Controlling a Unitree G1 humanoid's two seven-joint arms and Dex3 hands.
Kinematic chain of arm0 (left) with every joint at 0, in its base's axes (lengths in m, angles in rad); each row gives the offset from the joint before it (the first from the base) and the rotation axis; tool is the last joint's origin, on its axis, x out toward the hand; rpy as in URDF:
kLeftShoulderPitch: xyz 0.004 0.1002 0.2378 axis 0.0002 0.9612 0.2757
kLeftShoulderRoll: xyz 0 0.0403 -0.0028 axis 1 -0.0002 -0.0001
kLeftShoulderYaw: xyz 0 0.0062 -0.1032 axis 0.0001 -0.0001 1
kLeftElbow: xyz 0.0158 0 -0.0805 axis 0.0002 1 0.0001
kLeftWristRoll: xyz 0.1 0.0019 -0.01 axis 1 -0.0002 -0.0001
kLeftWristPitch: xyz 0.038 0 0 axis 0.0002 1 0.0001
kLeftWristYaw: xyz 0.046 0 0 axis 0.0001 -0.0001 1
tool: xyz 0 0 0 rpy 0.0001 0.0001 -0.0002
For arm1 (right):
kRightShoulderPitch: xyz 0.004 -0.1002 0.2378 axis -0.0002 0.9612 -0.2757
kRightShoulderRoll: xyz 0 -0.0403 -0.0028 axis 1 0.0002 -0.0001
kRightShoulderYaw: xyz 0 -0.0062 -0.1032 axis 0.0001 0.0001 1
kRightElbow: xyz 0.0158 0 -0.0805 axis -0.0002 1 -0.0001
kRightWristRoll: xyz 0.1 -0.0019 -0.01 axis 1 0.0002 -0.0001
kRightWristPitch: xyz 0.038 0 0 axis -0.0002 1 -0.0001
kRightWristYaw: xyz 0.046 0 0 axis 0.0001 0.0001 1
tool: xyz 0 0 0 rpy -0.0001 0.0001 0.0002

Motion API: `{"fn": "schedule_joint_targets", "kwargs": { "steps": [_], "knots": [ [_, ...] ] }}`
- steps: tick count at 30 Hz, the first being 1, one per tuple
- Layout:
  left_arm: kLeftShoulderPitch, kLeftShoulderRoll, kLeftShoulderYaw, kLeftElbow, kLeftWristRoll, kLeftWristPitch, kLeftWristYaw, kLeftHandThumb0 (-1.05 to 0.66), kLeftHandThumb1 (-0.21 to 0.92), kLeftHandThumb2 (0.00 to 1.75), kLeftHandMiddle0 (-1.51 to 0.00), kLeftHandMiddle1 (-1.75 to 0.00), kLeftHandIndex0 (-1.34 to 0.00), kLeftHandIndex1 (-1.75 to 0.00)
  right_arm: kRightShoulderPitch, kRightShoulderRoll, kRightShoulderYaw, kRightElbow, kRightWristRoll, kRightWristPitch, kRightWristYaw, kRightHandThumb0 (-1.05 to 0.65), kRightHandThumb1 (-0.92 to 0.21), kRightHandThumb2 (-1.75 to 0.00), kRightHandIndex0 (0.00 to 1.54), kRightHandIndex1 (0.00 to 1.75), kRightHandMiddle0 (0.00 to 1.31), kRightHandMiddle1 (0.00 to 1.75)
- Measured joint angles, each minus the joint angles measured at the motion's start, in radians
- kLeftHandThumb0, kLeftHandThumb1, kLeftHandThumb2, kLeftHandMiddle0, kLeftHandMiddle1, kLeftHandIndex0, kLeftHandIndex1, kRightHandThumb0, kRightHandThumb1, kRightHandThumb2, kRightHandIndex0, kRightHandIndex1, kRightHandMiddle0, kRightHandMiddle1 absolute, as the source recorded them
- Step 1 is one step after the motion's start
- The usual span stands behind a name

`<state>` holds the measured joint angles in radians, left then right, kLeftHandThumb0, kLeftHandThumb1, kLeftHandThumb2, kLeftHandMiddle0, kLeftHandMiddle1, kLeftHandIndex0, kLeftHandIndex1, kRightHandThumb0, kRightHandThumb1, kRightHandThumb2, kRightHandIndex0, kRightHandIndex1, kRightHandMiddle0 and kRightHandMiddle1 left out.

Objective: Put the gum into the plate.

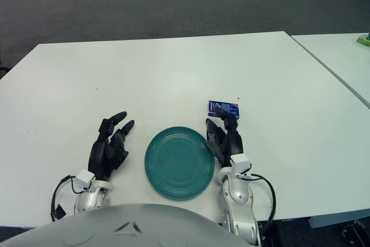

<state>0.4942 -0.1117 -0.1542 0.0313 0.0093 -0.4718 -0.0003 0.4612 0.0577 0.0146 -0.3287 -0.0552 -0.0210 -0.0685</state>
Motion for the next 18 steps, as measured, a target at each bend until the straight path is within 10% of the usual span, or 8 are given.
{"fn": "schedule_joint_targets", "kwargs": {
  "steps": [18],
  "knots": [
    [-0.042, -0.004, 0.001, 0.03, 0.004, 0.015, 0.006, -0.82, 0.92, 0.89, -0.5, -0.28, -0.09, -0.92, -0.218, -0.196, -0.086, -0.078, -0.264, -0.168, -0.024, -0.61, -0.92, -0.59, 0.52, 0.11, 0.04, 0.87]
  ]
}}
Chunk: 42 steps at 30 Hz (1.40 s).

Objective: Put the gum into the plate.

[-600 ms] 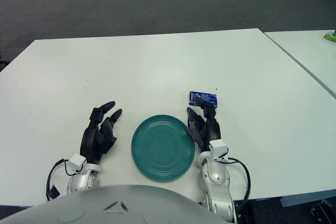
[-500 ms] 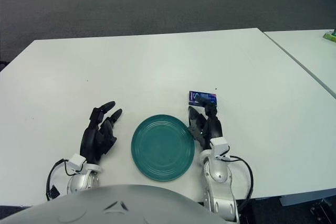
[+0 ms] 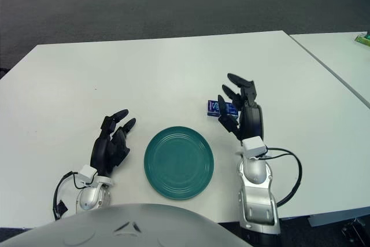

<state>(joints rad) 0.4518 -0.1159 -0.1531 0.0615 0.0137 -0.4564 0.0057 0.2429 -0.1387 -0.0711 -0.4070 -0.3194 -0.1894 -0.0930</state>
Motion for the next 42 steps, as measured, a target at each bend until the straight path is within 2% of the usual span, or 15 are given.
{"fn": "schedule_joint_targets", "kwargs": {
  "steps": [6, 9, 15, 23, 29, 32, 42],
  "knots": [
    [-0.011, 0.001, -0.002, 0.004, 0.0, -0.016, 0.001, -0.81, 0.92, 0.89, -0.5, -0.28, -0.09, -0.92, -0.063, -0.122, -0.014, 0.054, -0.256, -0.049, -0.102, -0.66, -0.92, -0.57, 0.45, 0.07, 0.01, 0.84],
    [-0.012, 0.001, -0.002, 0.009, 0.001, -0.026, 0.002, -0.81, 0.92, 0.89, -0.5, -0.28, -0.08, -0.92, -0.095, -0.188, -0.006, 0.138, -0.391, -0.06, -0.172, -0.68, -0.92, -0.55, 0.41, 0.05, 0.0, 0.79],
    [-0.014, 0.002, -0.003, 0.021, 0.007, -0.038, 0.004, -0.81, 0.92, 0.9, -0.49, -0.28, -0.08, -0.91, -0.174, -0.274, 0.054, 0.32, -0.575, -0.001, -0.215, -0.71, -0.92, -0.56, 0.35, 0.01, 0.0, 0.7],
    [-0.017, 0.004, -0.013, 0.018, 0.02, -0.034, 0.006, -0.81, 0.92, 0.91, -0.48, -0.27, -0.07, -0.9, -0.32, -0.279, 0.152, 0.577, -0.611, 0.086, -0.218, -0.71, -0.92, -0.58, 0.31, 0.0, 0.0, 0.62],
    [-0.017, 0.005, -0.018, 0.018, 0.025, -0.032, 0.007, -0.81, 0.92, 0.92, -0.48, -0.27, -0.06, -0.9, -0.392, -0.267, 0.215, 0.752, -0.581, 0.099, -0.224, -0.73, -0.92, -0.57, 0.34, 0.01, 0.0, 0.61],
    [-0.017, 0.006, -0.019, 0.017, 0.025, -0.031, 0.007, -0.81, 0.92, 0.92, -0.47, -0.26, -0.06, -0.89, -0.391, -0.26, 0.234, 0.764, -0.559, 0.099, -0.224, -0.73, -0.92, -0.56, 0.36, 0.02, 0.0, 0.61],
    [-0.017, 0.006, -0.02, 0.011, 0.02, -0.011, 0.004, -0.81, 0.92, 0.91, -0.48, -0.26, -0.05, -0.89, -0.346, -0.272, 0.296, 0.683, -0.554, 0.145, -0.162, -0.71, -0.92, -0.53, 0.35, 0.01, 0.0, 0.58]
  ]
}}
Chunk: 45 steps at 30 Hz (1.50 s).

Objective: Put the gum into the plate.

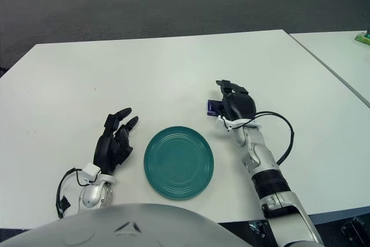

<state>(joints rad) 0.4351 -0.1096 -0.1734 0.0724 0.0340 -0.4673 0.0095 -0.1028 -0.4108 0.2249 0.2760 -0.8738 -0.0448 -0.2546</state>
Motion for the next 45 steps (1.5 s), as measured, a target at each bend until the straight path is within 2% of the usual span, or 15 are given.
{"fn": "schedule_joint_targets", "kwargs": {
  "steps": [4, 10, 18, 21, 24, 30, 37, 45],
  "knots": [
    [0.001, 0.0, -0.001, -0.002, -0.004, 0.001, -0.002, -0.8, 0.92, 0.91, -0.48, -0.26, -0.05, -0.89, 0.007, -0.018, 0.025, -0.004, -0.004, 0.004, 0.019, -0.7, -0.92, -0.51, 0.36, 0.01, 0.0, 0.58],
    [0.0, 0.0, -0.005, -0.002, -0.01, 0.001, -0.007, -0.8, 0.92, 0.9, -0.49, -0.26, -0.06, -0.9, 0.03, -0.096, 0.067, -0.067, -0.043, -0.009, 0.053, -0.69, -0.92, -0.54, 0.37, 0.01, 0.0, 0.58],
    [0.002, 0.0, -0.005, -0.001, -0.021, -0.008, -0.011, -0.8, 0.92, 0.89, -0.49, -0.25, -0.07, -0.9, 0.18, -0.19, 0.074, -0.273, -0.065, -0.011, 0.138, -0.71, -0.92, -0.6, 0.35, 0.0, 0.0, 0.65],
    [0.002, 0.0, -0.006, 0.002, -0.022, -0.012, -0.012, -0.8, 0.92, 0.89, -0.49, -0.25, -0.07, -0.9, 0.239, -0.213, 0.054, -0.366, -0.065, 0.0, 0.181, -0.73, -0.92, -0.63, 0.35, 0.0, 0.0, 0.65],
    [0.001, 0.0, -0.005, 0.006, -0.022, -0.014, -0.013, -0.8, 0.92, 0.89, -0.48, -0.25, -0.07, -0.9, 0.269, -0.231, 0.028, -0.434, -0.064, 0.01, 0.219, -0.76, -0.92, -0.67, 0.35, 0.0, 0.0, 0.7],
    [-0.002, 0.001, -0.007, 0.009, -0.022, -0.019, -0.014, -0.8, 0.92, 0.9, -0.48, -0.24, -0.07, -0.9, 0.264, -0.234, 0.008, -0.463, -0.065, 0.017, 0.246, -0.78, -0.92, -0.72, 0.33, 0.0, 0.0, 0.74],
    [-0.011, 0.001, -0.01, 0.01, -0.022, -0.019, -0.016, -0.8, 0.92, 0.9, -0.48, -0.23, -0.07, -0.9, 0.235, -0.236, 0.008, -0.438, -0.065, 0.007, 0.272, -0.75, -0.92, -0.72, 0.31, 0.0, 0.0, 0.67],
    [-0.015, 0.002, -0.01, 0.009, -0.021, -0.01, -0.016, -0.79, 0.92, 0.89, -0.5, -0.24, -0.07, -0.9, 0.126, -0.239, 0.04, -0.209, -0.051, -0.03, 0.277, -0.76, -0.92, -0.69, 0.31, 0.0, 0.0, 0.57]
  ]
}}
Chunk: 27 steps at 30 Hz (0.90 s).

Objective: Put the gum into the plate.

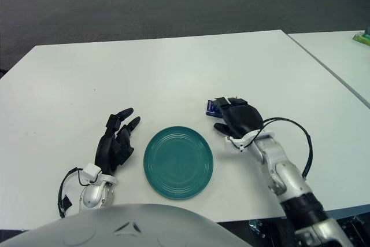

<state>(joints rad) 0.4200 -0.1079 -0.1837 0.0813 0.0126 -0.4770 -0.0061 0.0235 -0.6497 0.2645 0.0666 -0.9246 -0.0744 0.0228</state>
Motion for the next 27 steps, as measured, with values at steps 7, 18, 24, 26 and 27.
{"fn": "schedule_joint_targets", "kwargs": {
  "steps": [7, 18, 24, 26, 27],
  "knots": [
    [-0.008, 0.001, 0.0, 0.0, 0.0, 0.009, 0.001, -0.79, 0.92, 0.88, -0.52, -0.25, -0.1, -0.92, -0.121, 0.011, 0.007, 0.162, 0.052, -0.016, 0.006, -0.74, -0.92, -0.62, 0.34, 0.02, 0.0, 0.53],
    [-0.01, 0.0, 0.004, -0.003, -0.001, 0.023, 0.004, -0.8, 0.92, 0.87, -0.55, -0.28, -0.12, -0.93, -0.159, 0.034, 0.008, 0.171, 0.099, 0.004, 0.053, -0.68, -0.92, -0.51, 0.37, 0.03, 0.0, 0.54],
    [-0.011, 0.0, 0.005, -0.003, -0.001, 0.024, 0.004, -0.8, 0.92, 0.87, -0.54, -0.29, -0.11, -0.92, -0.159, 0.039, 0.009, 0.169, 0.114, 0.007, 0.057, -0.66, -0.92, -0.48, 0.38, 0.03, 0.0, 0.55],
    [-0.012, 0.0, 0.007, -0.003, -0.001, 0.027, 0.004, -0.79, 0.92, 0.87, -0.54, -0.29, -0.11, -0.92, -0.159, 0.041, 0.01, 0.169, 0.117, 0.008, 0.057, -0.65, -0.92, -0.48, 0.39, 0.03, 0.0, 0.55],
    [-0.013, 0.0, 0.007, -0.003, -0.001, 0.028, 0.004, -0.79, 0.92, 0.87, -0.54, -0.29, -0.11, -0.92, -0.159, 0.042, 0.01, 0.169, 0.119, 0.009, 0.056, -0.65, -0.92, -0.47, 0.39, 0.03, 0.0, 0.55]
  ]
}}
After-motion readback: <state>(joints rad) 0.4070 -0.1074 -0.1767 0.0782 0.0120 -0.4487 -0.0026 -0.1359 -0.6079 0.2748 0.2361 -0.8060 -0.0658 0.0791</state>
